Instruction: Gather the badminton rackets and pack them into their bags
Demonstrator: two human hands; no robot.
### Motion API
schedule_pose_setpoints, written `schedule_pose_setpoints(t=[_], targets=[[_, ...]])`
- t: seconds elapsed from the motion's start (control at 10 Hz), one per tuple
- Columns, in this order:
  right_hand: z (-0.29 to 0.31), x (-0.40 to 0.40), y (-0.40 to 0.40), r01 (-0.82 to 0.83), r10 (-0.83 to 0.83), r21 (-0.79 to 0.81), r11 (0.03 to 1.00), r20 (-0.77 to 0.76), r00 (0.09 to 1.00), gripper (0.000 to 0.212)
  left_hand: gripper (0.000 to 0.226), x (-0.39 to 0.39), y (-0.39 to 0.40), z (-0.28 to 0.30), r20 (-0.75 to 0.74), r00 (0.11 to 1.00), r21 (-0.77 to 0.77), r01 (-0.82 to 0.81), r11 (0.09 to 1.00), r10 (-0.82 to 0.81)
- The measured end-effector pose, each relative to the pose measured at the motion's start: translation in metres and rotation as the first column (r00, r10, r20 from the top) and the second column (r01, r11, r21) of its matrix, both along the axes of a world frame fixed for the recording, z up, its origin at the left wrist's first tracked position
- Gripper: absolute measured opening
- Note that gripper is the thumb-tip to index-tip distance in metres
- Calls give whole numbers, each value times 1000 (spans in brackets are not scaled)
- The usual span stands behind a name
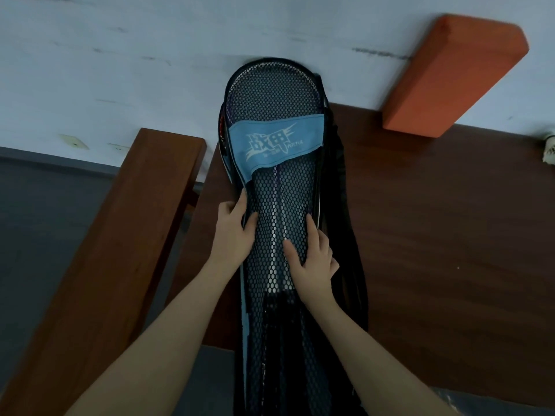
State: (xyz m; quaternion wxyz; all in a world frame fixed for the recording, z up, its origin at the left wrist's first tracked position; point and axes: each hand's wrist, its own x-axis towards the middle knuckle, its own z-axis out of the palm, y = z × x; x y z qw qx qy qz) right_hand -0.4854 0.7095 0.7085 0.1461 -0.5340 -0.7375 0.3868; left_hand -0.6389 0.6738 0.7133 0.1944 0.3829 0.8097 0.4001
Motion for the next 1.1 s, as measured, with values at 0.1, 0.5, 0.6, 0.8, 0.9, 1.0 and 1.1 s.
schedule_pose_setpoints(t=[0.1,0.5,0.6,0.8,0.9,1.0,1.1], targets=[[1,-7,-12,38,-38,0,999,-22,999,79,59,-4,-1,1,20,1000,22,20,1000,-20],[9,8,5,-138,115,164,977,140,983,66,50,25,-34,3,-462,866,-256,74,964,-190],[8,9,6,-164,106,219,962,255,961,69,50,22,-37,0,-507,815,-361,96,928,-282],[12,7,9,-237,169,141,961,378,910,60,51,12,-38,5,-490,792,-493,92,865,-363],[28,16,12,-288,232,112,951,355,905,60,52,12,-37,23,-444,810,-515,119,849,-384],[68,24,37,-289,257,140,947,211,943,59,44,10,-24,61,-457,852,-378,74,923,-256],[134,40,68,-168,178,319,933,-2,984,47,38,11,-9,124,-445,889,-192,18,981,-104]])
